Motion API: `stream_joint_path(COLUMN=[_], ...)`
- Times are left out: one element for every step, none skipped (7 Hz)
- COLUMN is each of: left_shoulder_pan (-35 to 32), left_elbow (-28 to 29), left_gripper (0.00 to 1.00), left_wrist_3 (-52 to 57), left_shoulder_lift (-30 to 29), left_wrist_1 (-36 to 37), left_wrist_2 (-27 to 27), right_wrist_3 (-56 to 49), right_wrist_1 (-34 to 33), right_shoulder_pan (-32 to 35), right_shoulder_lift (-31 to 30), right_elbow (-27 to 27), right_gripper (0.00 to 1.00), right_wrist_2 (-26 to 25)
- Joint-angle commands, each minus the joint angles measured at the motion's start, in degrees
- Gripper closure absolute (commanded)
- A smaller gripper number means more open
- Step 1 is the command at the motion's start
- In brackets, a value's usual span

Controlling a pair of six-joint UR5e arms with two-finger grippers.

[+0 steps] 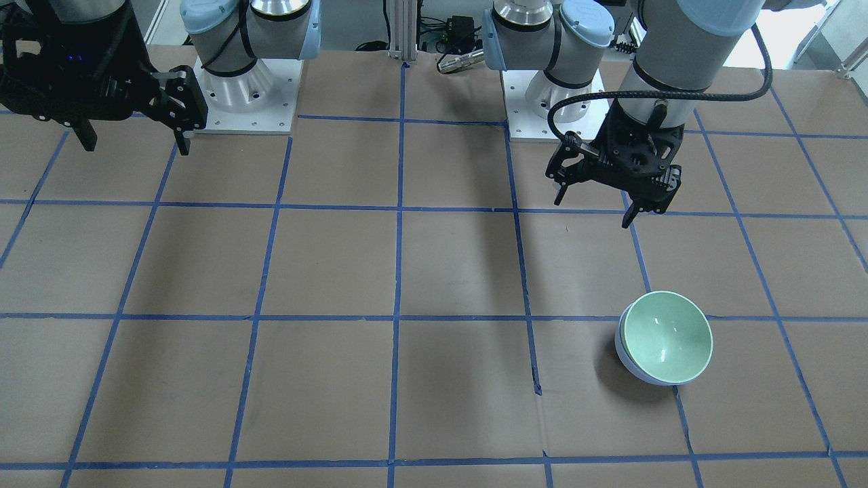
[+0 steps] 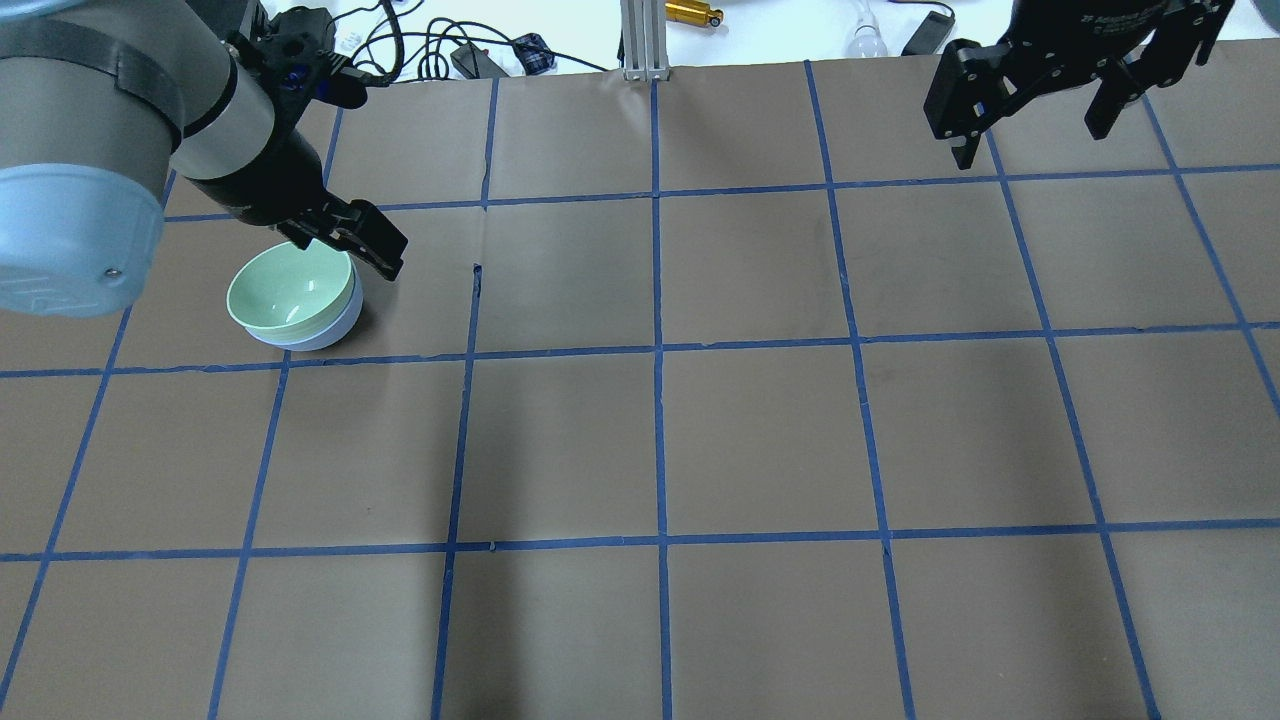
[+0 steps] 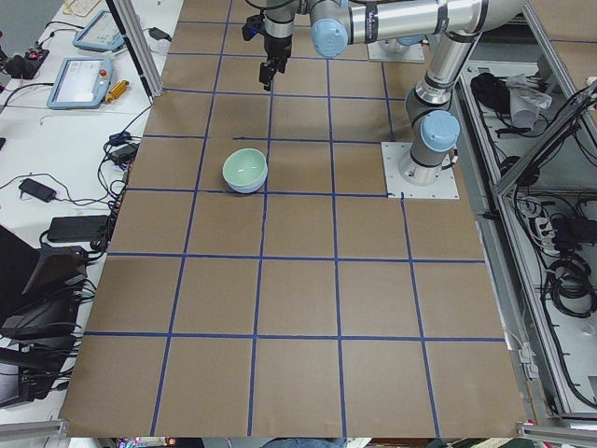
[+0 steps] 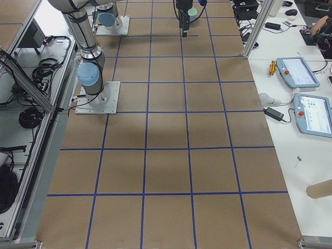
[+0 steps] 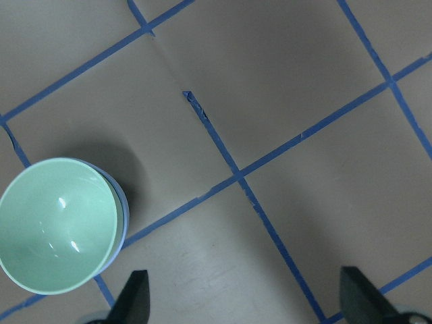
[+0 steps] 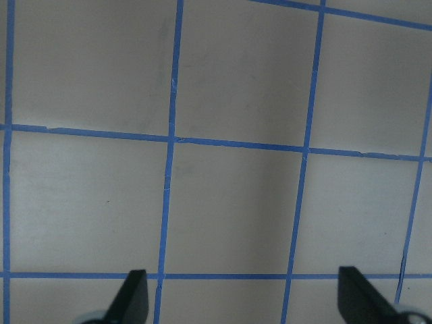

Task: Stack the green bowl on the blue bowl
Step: 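Raise the left gripper up and away from the stacked bowls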

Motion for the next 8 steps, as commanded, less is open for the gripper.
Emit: stream_joint_path(left_shoulder_pan=[-0.8,-2.4,-2.9,-2.9,-2.9,-2.9,-2.9,-2.8], left_elbow=[2.0,4.0,5.6,6.1,5.8,6.0,5.9,6.0], left_gripper=[0.00,0.00,0.00,0.00,0.00,0.00,0.00,0.00], left_wrist_3=[-15.2,-18.8,-19.2,-20.0,-20.0,-20.0,-20.1,-19.3], left_shoulder_lift=[1.1,1.6,1.5,1.9,2.0,1.8,1.8,1.8], left_wrist_1=[-6.9,-9.8,-12.0,-13.9,-14.1,-13.6,-13.7,-13.8], left_wrist_2=[0.4,0.6,0.6,0.8,1.4,3.9,3.7,3.6], right_wrist_3=[0.0,0.0,0.0,0.0,0.0,0.0,0.0,0.0], right_wrist_1=[0.0,0.0,0.0,0.0,0.0,0.0,0.0,0.0], right_shoulder_pan=[0.0,0.0,0.0,0.0,0.0,0.0,0.0,0.0], right_shoulder_lift=[0.0,0.0,0.0,0.0,0.0,0.0,0.0,0.0], right_elbow=[0.0,0.0,0.0,0.0,0.0,0.0,0.0,0.0], right_gripper=[0.00,0.00,0.00,0.00,0.00,0.00,0.00,0.00], right_wrist_2=[0.0,0.0,0.0,0.0,0.0,0.0,0.0,0.0])
